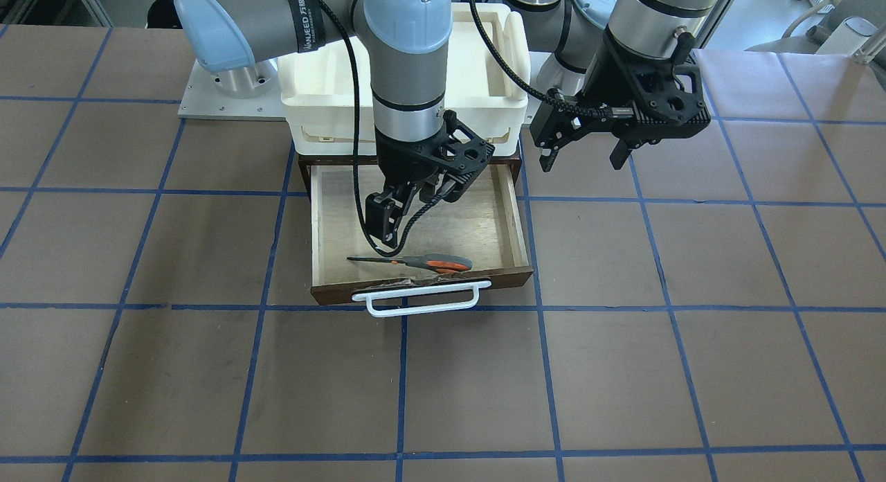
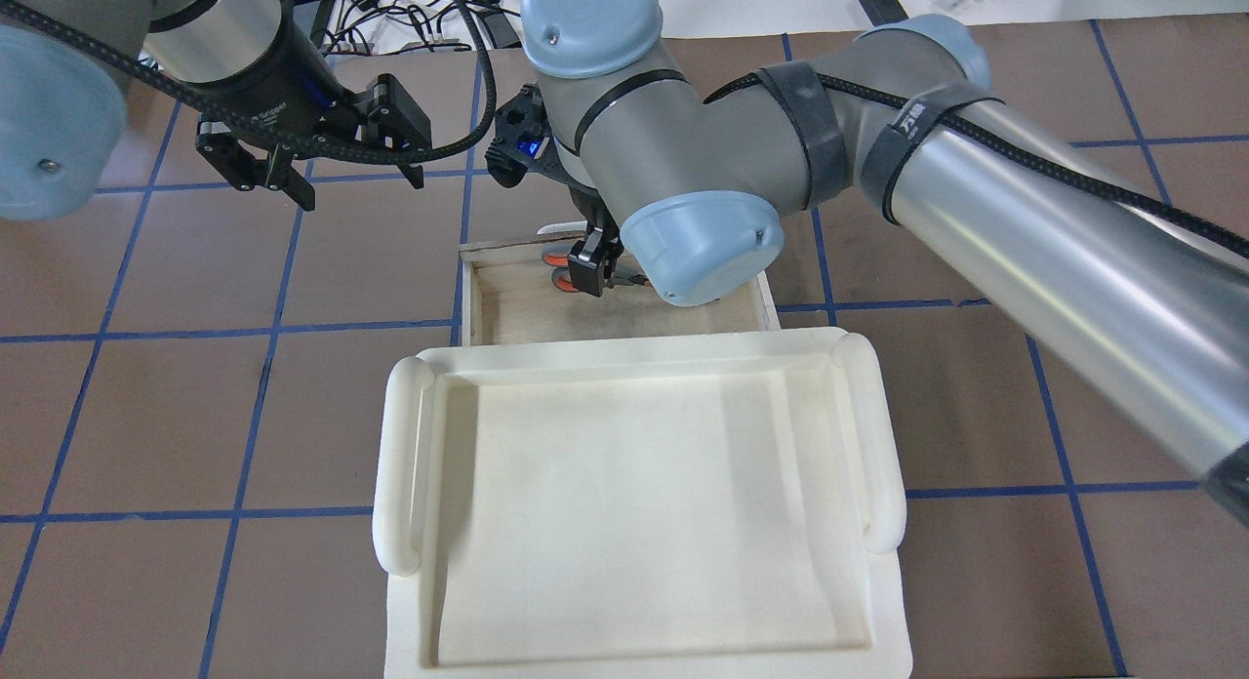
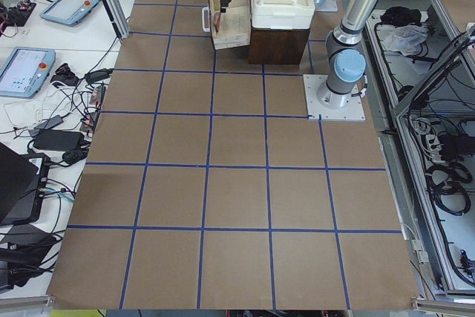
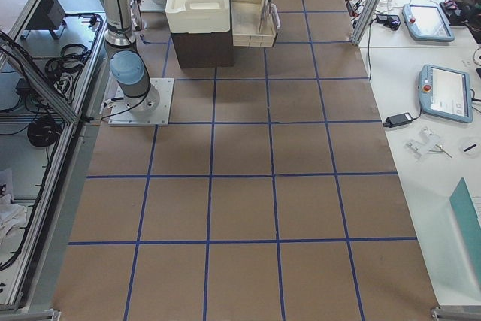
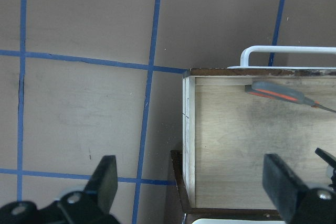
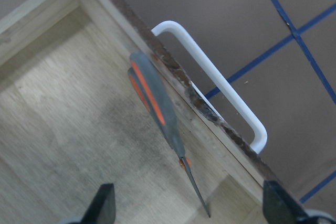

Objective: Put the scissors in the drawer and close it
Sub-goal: 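Lower the scissors into the drawer and open the right gripper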

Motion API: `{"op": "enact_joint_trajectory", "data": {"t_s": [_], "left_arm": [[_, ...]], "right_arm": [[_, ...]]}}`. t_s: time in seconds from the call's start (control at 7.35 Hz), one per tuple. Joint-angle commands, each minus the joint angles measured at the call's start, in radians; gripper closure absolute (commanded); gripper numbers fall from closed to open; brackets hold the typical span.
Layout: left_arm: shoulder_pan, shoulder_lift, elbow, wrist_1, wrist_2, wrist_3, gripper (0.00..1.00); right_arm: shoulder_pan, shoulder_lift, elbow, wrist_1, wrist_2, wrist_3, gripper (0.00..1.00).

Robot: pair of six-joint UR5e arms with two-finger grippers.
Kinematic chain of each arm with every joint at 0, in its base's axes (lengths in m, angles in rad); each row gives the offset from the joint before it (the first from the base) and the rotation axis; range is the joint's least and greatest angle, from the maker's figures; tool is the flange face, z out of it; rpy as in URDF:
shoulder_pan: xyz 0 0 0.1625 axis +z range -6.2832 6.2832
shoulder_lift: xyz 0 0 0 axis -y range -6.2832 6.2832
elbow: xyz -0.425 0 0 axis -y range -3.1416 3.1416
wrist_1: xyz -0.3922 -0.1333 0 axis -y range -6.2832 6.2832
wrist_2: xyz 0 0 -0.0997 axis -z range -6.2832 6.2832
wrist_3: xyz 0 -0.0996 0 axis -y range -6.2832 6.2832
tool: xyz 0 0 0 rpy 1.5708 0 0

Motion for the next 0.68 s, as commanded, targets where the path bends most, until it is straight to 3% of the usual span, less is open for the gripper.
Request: {"op": "enact_joint_trajectory", "data": {"t_s": [0.0,0.54], "left_arm": [[0.000,0.000,0.000,0.000,0.005,0.000,0.00],[-0.009,-0.043,0.018,0.029,0.011,-0.029,0.00]], "right_arm": [[-0.035,-0.047,0.000,0.046,0.009,0.274,0.00],[-0.323,-0.176,0.003,0.329,0.055,0.484,0.00]]}}
